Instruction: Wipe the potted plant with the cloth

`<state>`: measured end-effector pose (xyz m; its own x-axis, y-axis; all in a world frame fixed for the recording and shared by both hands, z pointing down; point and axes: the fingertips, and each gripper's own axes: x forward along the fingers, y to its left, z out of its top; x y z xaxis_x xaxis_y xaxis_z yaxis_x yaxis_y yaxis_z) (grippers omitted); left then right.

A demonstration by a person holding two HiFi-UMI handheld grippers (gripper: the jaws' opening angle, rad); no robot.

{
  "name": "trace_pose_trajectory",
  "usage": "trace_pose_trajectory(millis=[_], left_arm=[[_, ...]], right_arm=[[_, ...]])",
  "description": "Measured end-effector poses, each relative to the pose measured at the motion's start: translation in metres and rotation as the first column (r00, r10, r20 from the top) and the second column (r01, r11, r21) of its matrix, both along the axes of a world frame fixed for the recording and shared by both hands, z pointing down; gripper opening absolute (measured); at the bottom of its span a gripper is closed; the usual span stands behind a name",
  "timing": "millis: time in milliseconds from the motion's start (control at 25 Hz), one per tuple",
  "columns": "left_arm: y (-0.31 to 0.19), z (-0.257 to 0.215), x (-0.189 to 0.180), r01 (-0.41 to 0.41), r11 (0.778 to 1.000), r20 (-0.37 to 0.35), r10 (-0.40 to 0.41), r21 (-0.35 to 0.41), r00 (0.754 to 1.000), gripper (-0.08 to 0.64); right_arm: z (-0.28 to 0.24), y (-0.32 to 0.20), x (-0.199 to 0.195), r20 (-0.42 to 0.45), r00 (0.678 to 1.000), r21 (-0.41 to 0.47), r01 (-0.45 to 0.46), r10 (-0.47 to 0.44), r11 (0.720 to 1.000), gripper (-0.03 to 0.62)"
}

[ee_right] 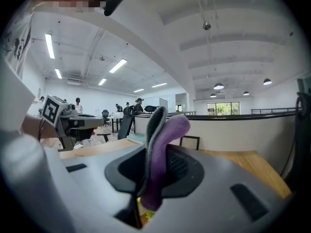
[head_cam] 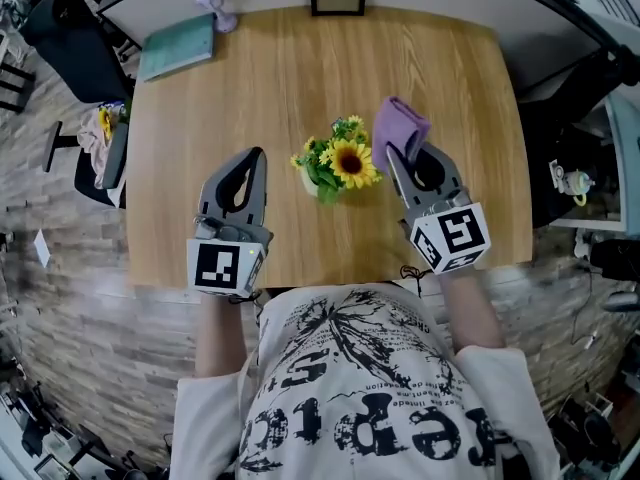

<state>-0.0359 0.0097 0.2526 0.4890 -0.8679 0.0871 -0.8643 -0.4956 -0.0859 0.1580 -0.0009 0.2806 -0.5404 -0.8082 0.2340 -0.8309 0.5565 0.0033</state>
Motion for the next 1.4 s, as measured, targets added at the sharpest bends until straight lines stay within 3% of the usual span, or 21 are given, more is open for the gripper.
trace_pose_trajectory(millis=[280, 600, 960, 1400], left_arm=[[-0.006, 0.002, -0.008, 0.047, 0.998, -0.060, -0.049, -0.036, 0.997, 0.005], [-0.015, 0.008, 0.001, 0.020, 0.998, -0.047, -0.023, -0.062, 0.999, 0.005], [-0.023, 0.015, 0.005, 0.026, 0.995, -0.058, -0.032, -0.093, 0.998, 0.005], [-0.026, 0.026, 0.009, 0.019, 0.992, -0.056, -0.026, -0.124, 0.998, 0.005]], right_arm=[[0.001, 0.002, -0.003, -0.030, 1.000, 0.023, -0.008, 0.009, 1.000, 0.071], [-0.001, -0.007, 0.008, 0.008, 1.000, 0.001, -0.028, 0.028, 1.000, 0.067], [0.003, -0.014, 0.019, -0.023, 0.998, 0.010, -0.061, 0.061, 0.998, 0.067], [0.010, -0.021, 0.012, -0.066, 0.998, 0.015, -0.022, 0.022, 1.000, 0.067]])
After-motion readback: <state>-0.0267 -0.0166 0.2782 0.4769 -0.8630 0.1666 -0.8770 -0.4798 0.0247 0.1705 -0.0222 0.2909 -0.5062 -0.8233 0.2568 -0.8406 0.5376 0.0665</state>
